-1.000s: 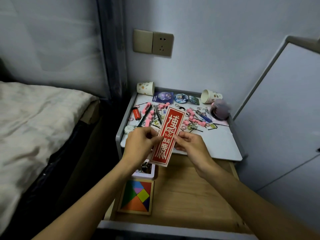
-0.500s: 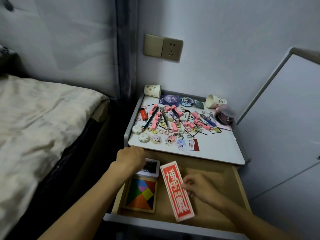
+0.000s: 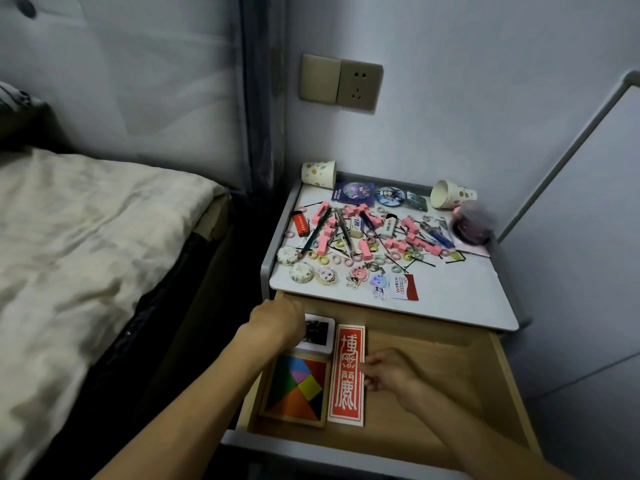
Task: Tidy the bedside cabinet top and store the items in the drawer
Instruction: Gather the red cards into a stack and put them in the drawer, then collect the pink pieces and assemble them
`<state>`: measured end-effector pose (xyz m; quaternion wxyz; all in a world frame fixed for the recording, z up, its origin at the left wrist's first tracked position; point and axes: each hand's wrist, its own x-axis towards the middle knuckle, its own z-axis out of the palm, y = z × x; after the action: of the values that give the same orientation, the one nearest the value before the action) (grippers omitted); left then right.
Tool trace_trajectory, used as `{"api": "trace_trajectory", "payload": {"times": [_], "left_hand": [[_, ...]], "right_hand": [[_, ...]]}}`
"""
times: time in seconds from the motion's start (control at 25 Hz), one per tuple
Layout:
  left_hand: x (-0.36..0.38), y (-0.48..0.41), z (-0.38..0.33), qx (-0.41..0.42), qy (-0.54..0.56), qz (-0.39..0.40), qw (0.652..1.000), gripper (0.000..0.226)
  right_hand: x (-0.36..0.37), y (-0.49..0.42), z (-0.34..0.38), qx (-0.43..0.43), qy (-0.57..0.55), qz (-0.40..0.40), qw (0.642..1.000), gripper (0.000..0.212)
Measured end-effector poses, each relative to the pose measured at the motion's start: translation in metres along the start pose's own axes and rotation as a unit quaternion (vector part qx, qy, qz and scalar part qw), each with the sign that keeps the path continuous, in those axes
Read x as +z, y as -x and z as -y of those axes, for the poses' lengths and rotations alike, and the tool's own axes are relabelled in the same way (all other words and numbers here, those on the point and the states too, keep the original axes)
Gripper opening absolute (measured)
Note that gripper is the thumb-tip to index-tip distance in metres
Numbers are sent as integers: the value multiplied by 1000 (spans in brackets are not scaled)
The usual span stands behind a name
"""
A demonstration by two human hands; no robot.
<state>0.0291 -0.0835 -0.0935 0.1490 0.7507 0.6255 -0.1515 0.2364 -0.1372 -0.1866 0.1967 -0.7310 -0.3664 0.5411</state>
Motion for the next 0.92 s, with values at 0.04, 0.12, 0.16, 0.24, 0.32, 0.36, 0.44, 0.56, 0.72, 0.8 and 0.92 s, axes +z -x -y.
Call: {"api": "trace_trajectory", "payload": {"times": [0.04, 0.12, 0.16, 0.24, 0.32, 0.36, 0.44, 0.56, 0.72, 0.8, 0.92], "left_hand": [[0, -1, -1, 1, -6, -1, 1000, 34], [0, -2, -2, 5, -18, -5, 1000, 34], [0, -3, -2, 7, -25, -6, 1000, 34], [1, -5, -3, 10, -36, -6, 999, 34], [1, -7, -4, 7, -41, -1, 999, 35], [2, -7, -4, 4, -42, 2, 999, 35], [1, -7, -3, -7, -41, -1, 999, 35], [-5, -5, -1, -21, -57, -65, 996, 31], [-18, -2, -4, -17, 35, -192, 981, 28], [-25, -2, -6, -11, 100, -236, 966, 26], [-33, -2, -8, -12, 155, -276, 948, 23]], "right_hand": [[2, -2, 1, -5, 9, -4, 1000, 24], [5, -5, 3, -17, 34, -11, 999, 23], [5, -6, 3, -23, 45, -15, 999, 22], [6, -6, 4, -35, 72, -28, 996, 20], [8, -6, 4, -54, 106, -45, 992, 16], [8, -5, 4, -63, 116, -55, 990, 15], [8, -3, 4, -70, 113, -65, 989, 12], [2, 3, 7, -80, 83, -61, 991, 11], [-11, 14, 16, -116, 90, -40, 988, 17], [-16, 21, 24, -159, 116, -18, 980, 12], [-26, 32, 44, -230, 136, -8, 964, 7]]}}
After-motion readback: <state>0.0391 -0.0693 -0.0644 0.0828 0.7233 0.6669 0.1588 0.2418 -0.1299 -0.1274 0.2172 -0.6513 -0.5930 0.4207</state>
